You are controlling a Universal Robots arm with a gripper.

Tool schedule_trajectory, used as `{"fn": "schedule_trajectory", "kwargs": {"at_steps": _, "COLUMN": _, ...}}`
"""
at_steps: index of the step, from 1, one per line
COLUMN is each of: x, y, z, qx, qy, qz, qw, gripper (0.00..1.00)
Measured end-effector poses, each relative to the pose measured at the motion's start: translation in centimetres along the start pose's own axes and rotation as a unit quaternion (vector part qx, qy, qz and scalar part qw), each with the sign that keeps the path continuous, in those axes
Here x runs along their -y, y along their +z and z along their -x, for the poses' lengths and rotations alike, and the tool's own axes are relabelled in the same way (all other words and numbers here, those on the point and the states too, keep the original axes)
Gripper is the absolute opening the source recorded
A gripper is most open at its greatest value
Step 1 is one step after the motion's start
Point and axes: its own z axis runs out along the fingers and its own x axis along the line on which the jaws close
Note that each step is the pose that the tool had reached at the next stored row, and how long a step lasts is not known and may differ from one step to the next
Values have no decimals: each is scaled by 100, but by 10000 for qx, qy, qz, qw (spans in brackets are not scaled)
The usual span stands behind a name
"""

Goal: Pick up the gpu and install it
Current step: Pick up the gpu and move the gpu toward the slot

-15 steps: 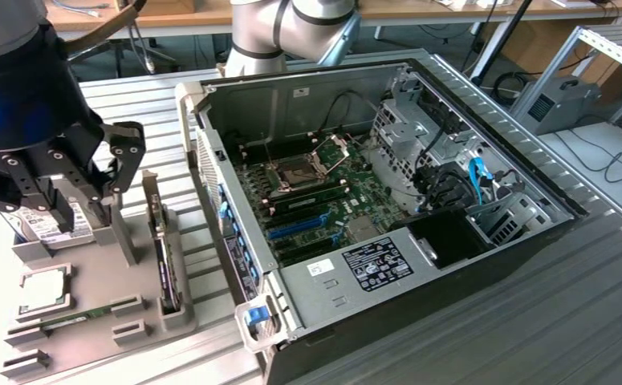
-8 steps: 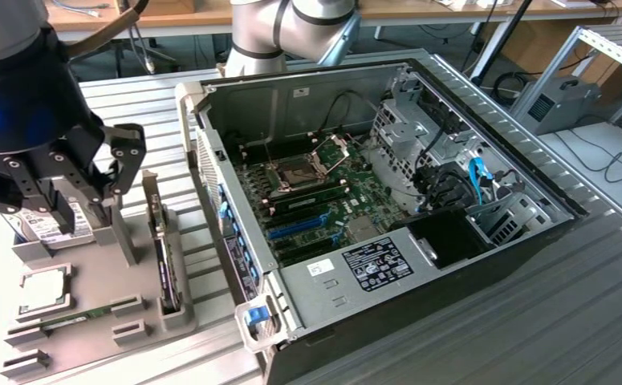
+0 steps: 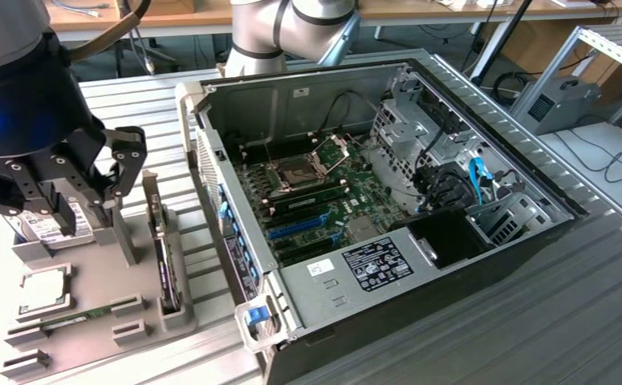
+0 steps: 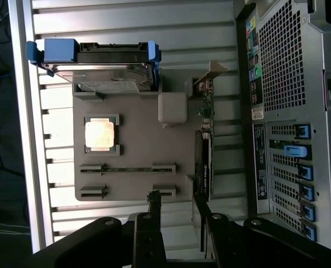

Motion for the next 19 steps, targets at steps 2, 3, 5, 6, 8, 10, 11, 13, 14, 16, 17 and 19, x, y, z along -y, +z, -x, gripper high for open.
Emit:
{"fn": "schedule_trajectory", "kwargs": {"at_steps": 2, "x": 0, "y": 5, "z": 0, "qx": 1, "qy": 0, "qz": 0, "qw": 10000, "gripper": 36}}
{"fn": "schedule_trajectory", "kwargs": {"at_steps": 3, "x": 0, "y": 8, "z": 0, "qx": 0, "qy": 0, "qz": 1, "qw": 10000, "gripper": 36}}
{"fn": "schedule_trajectory", "kwargs": {"at_steps": 5, "x": 1, "y": 13, "z": 0, "qx": 0, "qy": 0, "qz": 0, "qw": 10000, "gripper": 36}}
{"fn": "schedule_trajectory", "kwargs": {"at_steps": 6, "x": 1, "y": 15, "z": 0, "qx": 1, "qy": 0, "qz": 0, "qw": 10000, "gripper": 36}}
{"fn": "schedule_trajectory", "kwargs": {"at_steps": 8, "x": 1, "y": 19, "z": 0, "qx": 1, "qy": 0, "qz": 0, "qw": 10000, "gripper": 36}}
{"fn": "schedule_trajectory", "kwargs": {"at_steps": 10, "x": 1, "y": 23, "z": 0, "qx": 1, "qy": 0, "qz": 0, "qw": 10000, "gripper": 36}}
{"fn": "schedule_trajectory", "kwargs": {"at_steps": 11, "x": 2, "y": 25, "z": -1, "qx": 1, "qy": 0, "qz": 1, "qw": 10000, "gripper": 36}}
{"fn": "schedule_trajectory", "kwargs": {"at_steps": 13, "x": 2, "y": 28, "z": -1, "qx": 0, "qy": 0, "qz": 1, "qw": 10000, "gripper": 36}}
{"fn": "schedule_trajectory", "kwargs": {"at_steps": 14, "x": 2, "y": 30, "z": -1, "qx": 0, "qy": 0, "qz": 0, "qw": 10000, "gripper": 36}}
{"fn": "schedule_trajectory", "kwargs": {"at_steps": 16, "x": 2, "y": 34, "z": -1, "qx": 0, "qy": 0, "qz": 0, "qw": 10000, "gripper": 36}}
{"fn": "schedule_trajectory", "kwargs": {"at_steps": 17, "x": 2, "y": 37, "z": -1, "qx": 1, "qy": 0, "qz": 1, "qw": 10000, "gripper": 36}}
{"fn": "schedule_trajectory", "kwargs": {"at_steps": 19, "x": 2, "y": 43, "z": -1, "qx": 1, "qy": 0, "qz": 1, "qw": 10000, "gripper": 36}}
